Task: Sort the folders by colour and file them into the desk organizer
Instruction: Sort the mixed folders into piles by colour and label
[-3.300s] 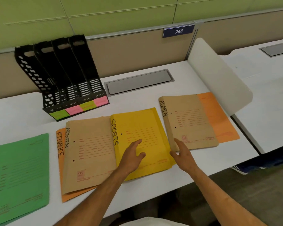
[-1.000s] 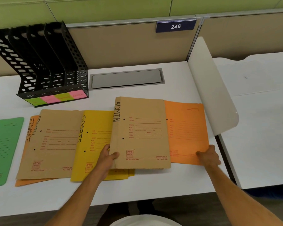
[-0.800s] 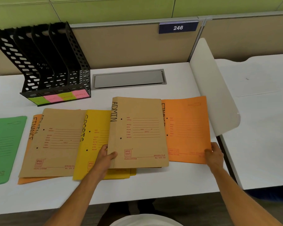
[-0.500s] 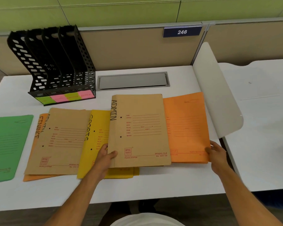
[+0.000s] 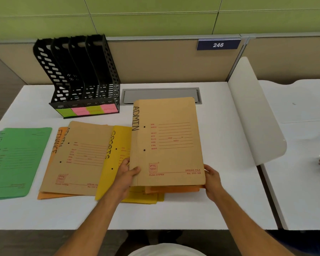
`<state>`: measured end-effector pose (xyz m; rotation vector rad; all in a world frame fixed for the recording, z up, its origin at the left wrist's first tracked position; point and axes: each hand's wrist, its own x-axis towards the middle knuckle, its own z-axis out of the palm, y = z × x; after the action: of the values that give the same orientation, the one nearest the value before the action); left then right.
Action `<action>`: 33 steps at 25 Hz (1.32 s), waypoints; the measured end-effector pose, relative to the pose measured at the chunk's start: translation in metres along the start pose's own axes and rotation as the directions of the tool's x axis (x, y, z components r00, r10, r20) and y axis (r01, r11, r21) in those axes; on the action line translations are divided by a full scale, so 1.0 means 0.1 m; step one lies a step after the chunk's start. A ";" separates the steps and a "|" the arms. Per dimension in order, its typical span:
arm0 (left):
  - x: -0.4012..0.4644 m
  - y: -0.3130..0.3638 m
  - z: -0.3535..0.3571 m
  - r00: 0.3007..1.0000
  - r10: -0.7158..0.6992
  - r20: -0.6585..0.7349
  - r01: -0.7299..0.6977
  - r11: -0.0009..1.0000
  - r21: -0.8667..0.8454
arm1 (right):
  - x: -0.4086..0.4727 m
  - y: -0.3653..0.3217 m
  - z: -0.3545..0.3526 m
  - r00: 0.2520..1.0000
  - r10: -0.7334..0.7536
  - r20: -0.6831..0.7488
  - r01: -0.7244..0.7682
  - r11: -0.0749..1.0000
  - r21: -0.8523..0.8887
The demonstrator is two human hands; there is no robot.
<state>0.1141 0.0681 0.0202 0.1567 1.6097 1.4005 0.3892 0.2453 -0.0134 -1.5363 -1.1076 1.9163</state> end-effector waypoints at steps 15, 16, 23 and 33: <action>0.00 -0.17 0.39 1.000 -0.017 -0.009 0.017 1.000 -0.008 | -0.23 -0.08 -0.35 0.986 0.070 0.151 -0.095 0.982 0.165; 0.00 -0.16 0.44 1.000 -0.015 -0.007 0.015 1.000 -0.016 | -0.25 -0.12 -0.45 0.981 0.051 0.187 -0.094 0.968 0.232; 0.02 -0.16 0.98 0.996 -0.026 0.085 0.032 0.997 -0.065 | -0.49 -0.10 -0.45 0.965 -0.062 0.253 -0.059 0.894 0.444; -0.01 -0.30 1.18 0.973 -0.034 0.229 -0.009 0.983 0.185 | -0.33 -0.09 -0.87 0.994 -0.100 0.049 0.075 0.928 0.365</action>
<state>0.2120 0.1392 0.0103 0.4044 1.5397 1.1737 0.4799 0.2526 0.0083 -1.2080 -0.7754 1.9888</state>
